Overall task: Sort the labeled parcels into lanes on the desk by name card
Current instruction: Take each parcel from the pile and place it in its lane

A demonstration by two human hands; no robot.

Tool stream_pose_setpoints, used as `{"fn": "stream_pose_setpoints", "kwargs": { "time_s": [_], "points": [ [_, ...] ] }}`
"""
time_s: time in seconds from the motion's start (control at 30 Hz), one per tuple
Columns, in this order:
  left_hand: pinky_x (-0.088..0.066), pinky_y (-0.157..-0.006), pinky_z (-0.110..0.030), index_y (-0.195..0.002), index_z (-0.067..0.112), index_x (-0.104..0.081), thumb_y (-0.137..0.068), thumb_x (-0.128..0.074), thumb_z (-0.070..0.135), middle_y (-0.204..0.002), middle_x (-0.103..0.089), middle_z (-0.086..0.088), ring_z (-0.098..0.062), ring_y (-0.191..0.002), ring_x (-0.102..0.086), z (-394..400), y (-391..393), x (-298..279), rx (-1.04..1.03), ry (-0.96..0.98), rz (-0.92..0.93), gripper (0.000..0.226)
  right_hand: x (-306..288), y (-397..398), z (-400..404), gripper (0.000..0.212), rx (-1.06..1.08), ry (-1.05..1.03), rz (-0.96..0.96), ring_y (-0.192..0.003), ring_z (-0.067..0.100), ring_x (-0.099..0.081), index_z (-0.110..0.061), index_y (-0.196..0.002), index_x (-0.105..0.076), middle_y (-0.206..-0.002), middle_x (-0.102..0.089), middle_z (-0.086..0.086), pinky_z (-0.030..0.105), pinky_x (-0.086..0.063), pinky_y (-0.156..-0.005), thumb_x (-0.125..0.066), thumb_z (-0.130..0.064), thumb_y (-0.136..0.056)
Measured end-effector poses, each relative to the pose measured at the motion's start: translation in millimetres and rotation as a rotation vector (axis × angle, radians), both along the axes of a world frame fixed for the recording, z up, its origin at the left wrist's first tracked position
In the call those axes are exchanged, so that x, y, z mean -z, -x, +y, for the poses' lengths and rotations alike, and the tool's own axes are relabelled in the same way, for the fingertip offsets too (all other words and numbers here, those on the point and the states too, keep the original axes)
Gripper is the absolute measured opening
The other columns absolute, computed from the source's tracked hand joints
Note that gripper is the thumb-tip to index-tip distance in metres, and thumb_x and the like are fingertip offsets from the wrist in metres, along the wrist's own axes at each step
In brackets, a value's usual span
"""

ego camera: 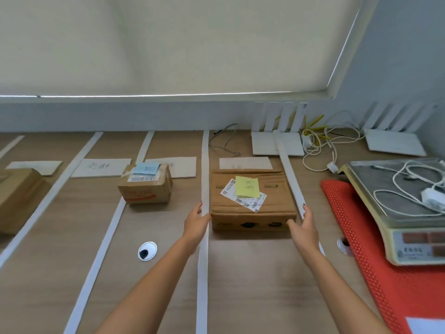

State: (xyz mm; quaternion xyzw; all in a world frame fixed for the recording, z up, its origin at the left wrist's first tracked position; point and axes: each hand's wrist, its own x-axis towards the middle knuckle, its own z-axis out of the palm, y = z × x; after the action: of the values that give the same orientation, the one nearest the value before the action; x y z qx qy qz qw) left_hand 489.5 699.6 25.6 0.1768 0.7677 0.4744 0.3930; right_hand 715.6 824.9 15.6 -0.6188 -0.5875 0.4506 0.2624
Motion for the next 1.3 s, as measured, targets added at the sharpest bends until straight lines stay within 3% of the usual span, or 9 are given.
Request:
{"fn": "stream_pose_setpoints", "kwargs": {
  "time_s": [0.27,0.4,0.5,0.6,0.73,0.83,1.0,1.13,1.3],
  "points": [
    [-0.038,-0.104,-0.040,-0.145,0.025,-0.031,-0.095,-0.048,0.015,-0.146,-0.039,-0.007,-0.026,-0.130,-0.041,-73.6,4.9,-75.2,0.030,-0.037,0.135,0.054,-82.6,20.4,-75.8,0.065,-0.151,-0.109,0.038,-0.133,0.025,-0.035,-0.020,-0.144,-0.029,-0.146,-0.037,0.007,0.043,-0.035,-0.108,-0.055,-0.008,-0.086],
    [-0.041,-0.105,-0.042,-0.144,0.019,-0.033,-0.095,-0.047,0.011,-0.142,-0.043,-0.010,-0.026,-0.128,-0.044,-111.0,7.1,-112.1,0.042,-0.073,0.171,0.052,-113.8,31.8,-122.0,0.059,-0.245,-0.130,0.038,-0.124,0.024,-0.043,-0.021,-0.141,-0.035,-0.142,-0.038,0.009,0.036,-0.042,-0.098,-0.054,-0.006,-0.087],
    [-0.042,-0.100,-0.036,-0.141,0.014,-0.040,-0.094,-0.046,0.007,-0.134,-0.051,-0.012,-0.025,-0.122,-0.048,-139.3,11.2,-133.9,0.064,-0.115,0.217,0.048,-130.4,39.4,-156.5,0.054,-0.312,-0.093,0.097,-0.120,0.022,-0.047,-0.021,-0.138,-0.039,-0.139,-0.043,0.007,0.029,-0.046,-0.085,-0.053,-0.006,-0.088],
    [-0.041,-0.091,-0.027,-0.136,0.013,-0.046,-0.093,-0.046,0.005,-0.125,-0.058,-0.013,-0.024,-0.116,-0.053,-171.8,15.9,-149.2,0.084,-0.174,0.247,0.044,-143.0,51.8,-194.3,0.050,-0.352,-0.090,0.153,-0.122,0.023,-0.048,-0.021,-0.135,-0.043,-0.135,-0.048,0.008,0.032,-0.044,-0.092,-0.057,-0.009,-0.088],
    [-0.040,-0.088,-0.025,-0.134,0.012,-0.049,-0.091,-0.047,0.002,-0.123,-0.059,-0.013,-0.021,-0.112,-0.054,-229.3,29.1,-158.7,0.096,-0.215,0.244,0.044,-158.3,76.7,-248.9,0.051,-0.394,-0.142,0.156,-0.110,0.016,-0.050,-0.019,-0.134,-0.046,-0.129,-0.052,0.007,0.023,-0.046,-0.080,-0.063,-0.013,-0.086],
    [-0.040,-0.089,-0.025,-0.134,0.014,-0.048,-0.090,-0.048,0.001,-0.125,-0.057,-0.012,-0.019,-0.109,-0.053,-278.7,53.4,-161.7,0.092,-0.254,0.247,0.046,-169.0,107.8,-293.3,0.050,-0.395,-0.160,0.181,-0.114,0.020,-0.052,-0.018,-0.133,-0.048,-0.128,-0.054,0.009,0.031,-0.047,-0.091,-0.064,-0.012,-0.086],
    [-0.045,-0.096,-0.032,-0.135,0.017,-0.046,-0.088,-0.053,0.004,-0.129,-0.053,-0.009,-0.015,-0.108,-0.051,-356.2,109.6,-166.9,0.097,-0.299,0.275,0.049,-181.1,174.6,-381.0,0.050,-0.416,-0.218,0.215,-0.112,0.018,-0.053,-0.019,-0.133,-0.048,-0.127,-0.054,0.007,0.029,-0.045,-0.089,-0.063,-0.012,-0.086],
    [-0.041,-0.086,-0.025,-0.135,0.019,-0.044,-0.087,-0.059,0.008,-0.131,-0.051,-0.005,-0.012,-0.106,-0.048,-414.7,153.1,-170.5,0.175,-0.310,0.312,0.052,-183.4,224.9,-449.7,0.050,-0.366,-0.229,0.248,-0.111,0.018,-0.053,-0.018,-0.133,-0.048,-0.126,-0.055,0.007,0.029,-0.045,-0.089,-0.064,-0.011,-0.085],
    [-0.042,-0.096,-0.032,-0.136,0.019,-0.042,-0.086,-0.060,0.005,-0.137,-0.048,-0.005,-0.021,-0.123,-0.047,-480.6,204.5,-171.9,0.191,-0.322,0.289,0.055,-183.1,284.8,-524.4,0.054,-0.393,-0.227,0.224,-0.108,0.015,-0.051,-0.020,-0.132,-0.047,-0.126,-0.054,0.005,0.024,-0.045,-0.083,-0.067,-0.012,-0.082]
  ]
}}
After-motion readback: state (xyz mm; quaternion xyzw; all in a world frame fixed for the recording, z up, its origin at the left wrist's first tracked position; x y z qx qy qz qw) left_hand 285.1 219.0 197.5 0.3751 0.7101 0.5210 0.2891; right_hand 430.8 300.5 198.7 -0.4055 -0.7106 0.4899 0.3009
